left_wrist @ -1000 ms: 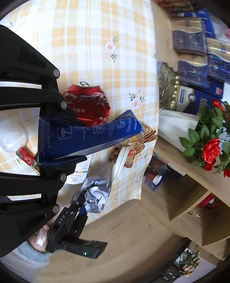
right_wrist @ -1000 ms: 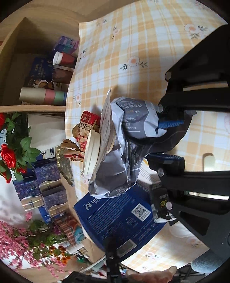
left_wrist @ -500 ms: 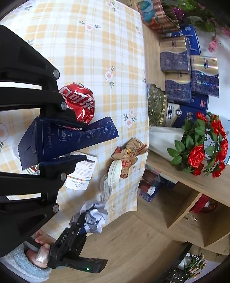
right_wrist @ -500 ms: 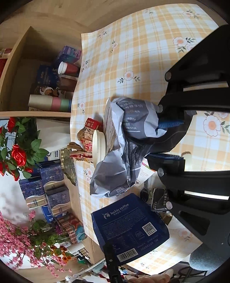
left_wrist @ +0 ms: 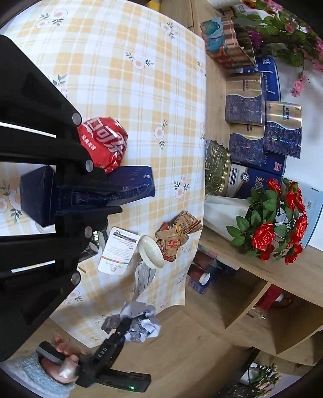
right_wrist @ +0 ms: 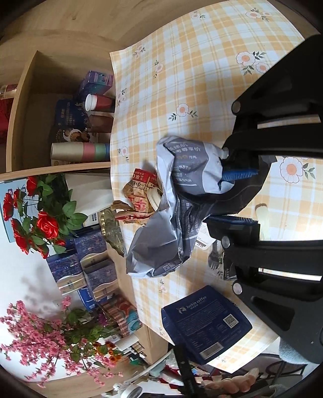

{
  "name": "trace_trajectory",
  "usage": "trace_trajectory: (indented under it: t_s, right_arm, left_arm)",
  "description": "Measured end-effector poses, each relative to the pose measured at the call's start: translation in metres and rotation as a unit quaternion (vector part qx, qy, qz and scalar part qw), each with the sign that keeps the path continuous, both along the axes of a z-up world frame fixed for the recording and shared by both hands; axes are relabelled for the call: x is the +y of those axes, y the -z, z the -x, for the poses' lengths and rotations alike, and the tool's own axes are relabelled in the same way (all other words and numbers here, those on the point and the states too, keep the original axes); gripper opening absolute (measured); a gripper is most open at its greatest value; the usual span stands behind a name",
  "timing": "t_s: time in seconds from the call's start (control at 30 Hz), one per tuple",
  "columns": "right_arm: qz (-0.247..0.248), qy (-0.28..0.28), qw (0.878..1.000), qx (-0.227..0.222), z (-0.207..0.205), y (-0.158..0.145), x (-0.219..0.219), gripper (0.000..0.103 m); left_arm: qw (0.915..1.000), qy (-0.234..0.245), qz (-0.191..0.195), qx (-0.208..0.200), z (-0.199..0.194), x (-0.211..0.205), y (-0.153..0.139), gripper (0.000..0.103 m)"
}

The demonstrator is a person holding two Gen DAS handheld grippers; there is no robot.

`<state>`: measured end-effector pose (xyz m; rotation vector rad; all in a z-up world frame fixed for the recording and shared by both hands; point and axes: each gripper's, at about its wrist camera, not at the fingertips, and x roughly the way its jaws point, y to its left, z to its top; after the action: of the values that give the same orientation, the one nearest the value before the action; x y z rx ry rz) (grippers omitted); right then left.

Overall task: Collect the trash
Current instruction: 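Lift the carton with the left tool while the right tool lifts the grey bag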

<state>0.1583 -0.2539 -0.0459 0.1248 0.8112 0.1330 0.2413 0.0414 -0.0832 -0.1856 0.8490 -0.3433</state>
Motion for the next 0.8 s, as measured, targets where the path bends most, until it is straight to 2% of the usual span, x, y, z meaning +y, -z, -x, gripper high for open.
trace_trajectory:
  t_s: [0.27, 0.4, 0.8]
  right_arm:
    - [-0.02, -0.011, 1.0, 0.001, 0.0, 0.001, 0.004, 0.026]
    - [-0.028, -0.013, 1.0, -0.001, -0.001, 0.003, 0.005, 0.026]
    - [-0.025, -0.019, 0.999, -0.005, -0.003, 0.003, 0.013, 0.026]
  left_arm:
    - [0.9993, 0.002, 0.036, 0.005, 0.004, 0.008, 0.0, 0.009]
    - [0.9972, 0.003, 0.072, -0.017, 0.006, 0.012, -0.017, 0.008]
    - [0.9949, 0.031, 0.084, -0.046, 0.013, -0.003, -0.04, 0.008]
